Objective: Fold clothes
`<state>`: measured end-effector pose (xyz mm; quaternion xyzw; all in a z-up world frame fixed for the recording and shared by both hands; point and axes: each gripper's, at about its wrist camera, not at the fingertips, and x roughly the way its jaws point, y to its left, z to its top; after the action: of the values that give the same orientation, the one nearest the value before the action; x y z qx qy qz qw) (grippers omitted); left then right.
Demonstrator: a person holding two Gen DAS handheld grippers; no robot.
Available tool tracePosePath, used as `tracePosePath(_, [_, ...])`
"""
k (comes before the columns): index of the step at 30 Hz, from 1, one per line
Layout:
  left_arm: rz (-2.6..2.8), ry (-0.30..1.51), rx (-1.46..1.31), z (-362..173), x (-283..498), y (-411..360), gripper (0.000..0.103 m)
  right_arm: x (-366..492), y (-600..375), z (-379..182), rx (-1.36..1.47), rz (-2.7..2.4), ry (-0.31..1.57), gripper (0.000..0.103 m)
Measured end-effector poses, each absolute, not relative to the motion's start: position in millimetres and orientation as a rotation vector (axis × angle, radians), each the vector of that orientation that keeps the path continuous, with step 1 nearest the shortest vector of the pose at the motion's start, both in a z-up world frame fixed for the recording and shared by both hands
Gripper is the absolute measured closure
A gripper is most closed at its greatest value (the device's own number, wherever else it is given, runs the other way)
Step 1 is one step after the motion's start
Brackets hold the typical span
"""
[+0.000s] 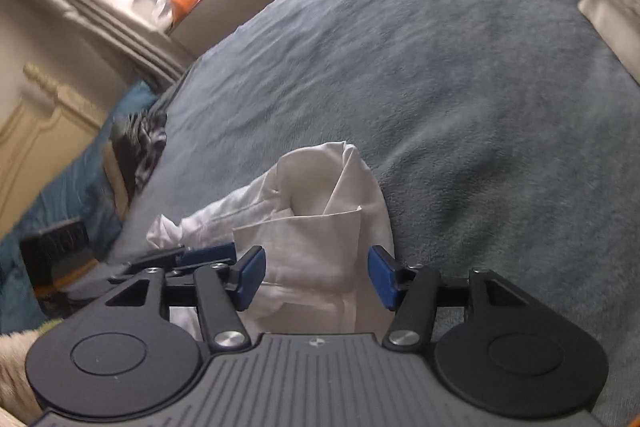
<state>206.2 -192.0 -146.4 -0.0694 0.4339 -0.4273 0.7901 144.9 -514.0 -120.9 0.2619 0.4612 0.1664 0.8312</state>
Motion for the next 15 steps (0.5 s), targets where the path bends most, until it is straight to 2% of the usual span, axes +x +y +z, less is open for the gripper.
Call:
tracePosePath(4, [-0.962, 0.913, -0.111, -145.9, 202.9, -203.0, 0.06, 148.4, -506.2, -123.0, 0.486, 0.377, 0.99, 0.048])
tracePosePath(7, [-0.954, 0.886, -0.046, -148.7, 199.8, -214.4, 0.063, 151.1, -500.4, -124.6, 0.433, 0.395, 0.998, 0.066])
tracePosePath(8, [-0.951, 0.877, -0.024, -149.6, 198.8, -218.2, 0.072, 151.9, -498.5, -125.1, 0.416, 0.401, 1.001, 0.08])
tracePosePath(9, [-0.949, 0.872, -0.018, -150.3, 199.0, -219.8, 0.076, 152.9, -496.5, -125.5, 0.399, 0.408, 1.002, 0.092])
tracePosePath(10, [-0.949, 0.871, -0.027, -150.6, 200.3, -219.4, 0.087, 153.6, -495.0, -124.6, 0.387, 0.422, 0.996, 0.094])
tracePosePath(11, [-0.948, 0.87, -0.035, -150.9, 201.6, -219.0, 0.093, 152.7, -495.1, -122.2, 0.387, 0.453, 0.982, 0.098])
tracePosePath(15, [-1.017, 0.795, -0.089, -134.5, 199.1, -203.6, 0.098, 143.5, -497.2, -106.9, 0.383, 0.64, 0.869, 0.099])
